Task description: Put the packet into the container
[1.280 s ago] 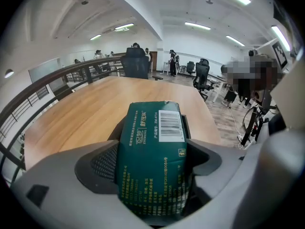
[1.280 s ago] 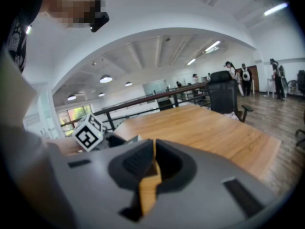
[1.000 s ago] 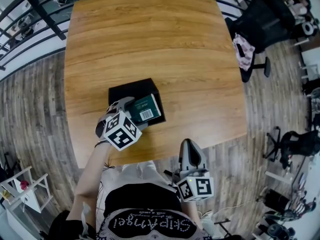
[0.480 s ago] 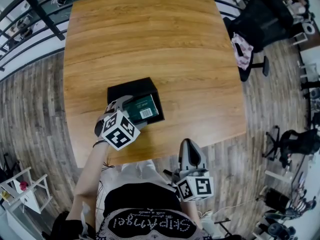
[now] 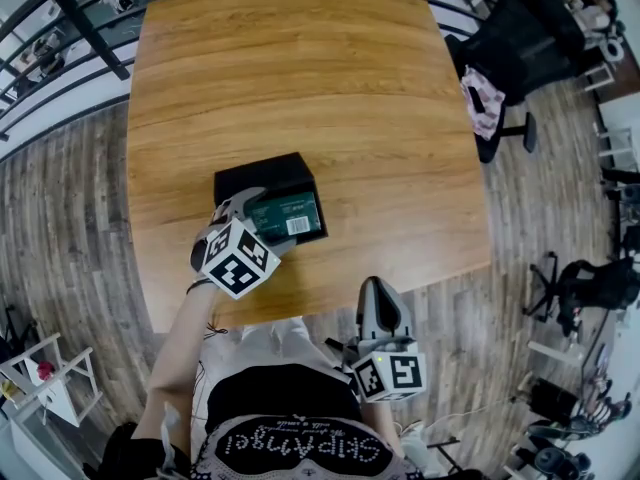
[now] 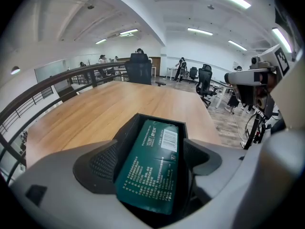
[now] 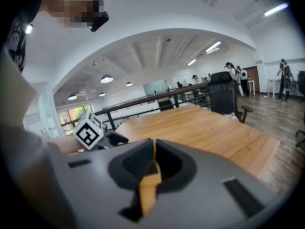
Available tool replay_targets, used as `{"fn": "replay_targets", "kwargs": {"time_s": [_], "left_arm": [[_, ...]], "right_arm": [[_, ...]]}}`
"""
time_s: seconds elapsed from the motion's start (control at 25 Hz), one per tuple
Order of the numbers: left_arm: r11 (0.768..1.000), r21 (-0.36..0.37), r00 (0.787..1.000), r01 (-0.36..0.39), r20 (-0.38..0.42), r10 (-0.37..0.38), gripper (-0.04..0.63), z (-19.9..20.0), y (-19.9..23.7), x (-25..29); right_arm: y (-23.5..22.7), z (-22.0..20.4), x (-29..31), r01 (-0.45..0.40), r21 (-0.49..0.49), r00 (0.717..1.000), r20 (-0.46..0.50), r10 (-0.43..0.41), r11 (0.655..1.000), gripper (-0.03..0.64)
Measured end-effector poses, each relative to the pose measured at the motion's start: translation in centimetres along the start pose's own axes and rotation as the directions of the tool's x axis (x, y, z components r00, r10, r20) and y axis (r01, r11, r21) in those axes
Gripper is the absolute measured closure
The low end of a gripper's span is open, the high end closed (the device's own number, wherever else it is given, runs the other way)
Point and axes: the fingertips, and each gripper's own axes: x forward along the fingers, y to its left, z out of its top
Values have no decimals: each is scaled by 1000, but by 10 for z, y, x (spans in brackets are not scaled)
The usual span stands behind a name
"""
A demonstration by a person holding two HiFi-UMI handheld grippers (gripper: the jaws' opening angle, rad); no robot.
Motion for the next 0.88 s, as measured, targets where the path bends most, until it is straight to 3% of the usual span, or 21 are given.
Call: {"fn": "replay_targets", "kwargs": {"time_s": [0.4, 0.48, 0.56, 0.88], "left_arm": [[993, -99, 995, -58, 79, 65, 181, 11, 12, -11], [990, -115, 992, -79, 89, 89, 253, 12, 15, -13], [986, -130, 988, -104, 98, 118, 368, 13, 19, -15], [976, -151, 978, -159, 109, 176, 547, 14, 27, -16]], "right_arm": [[1, 1, -5, -6, -1, 1000, 8, 6, 1000, 578], [1, 1, -6, -7, -1, 1000, 11, 7, 1000, 578], [1, 1, -7, -6, -2, 1000, 13, 6, 1000, 578], [-2, 4, -11, 5, -8, 1000, 28, -4, 1000, 578]]}}
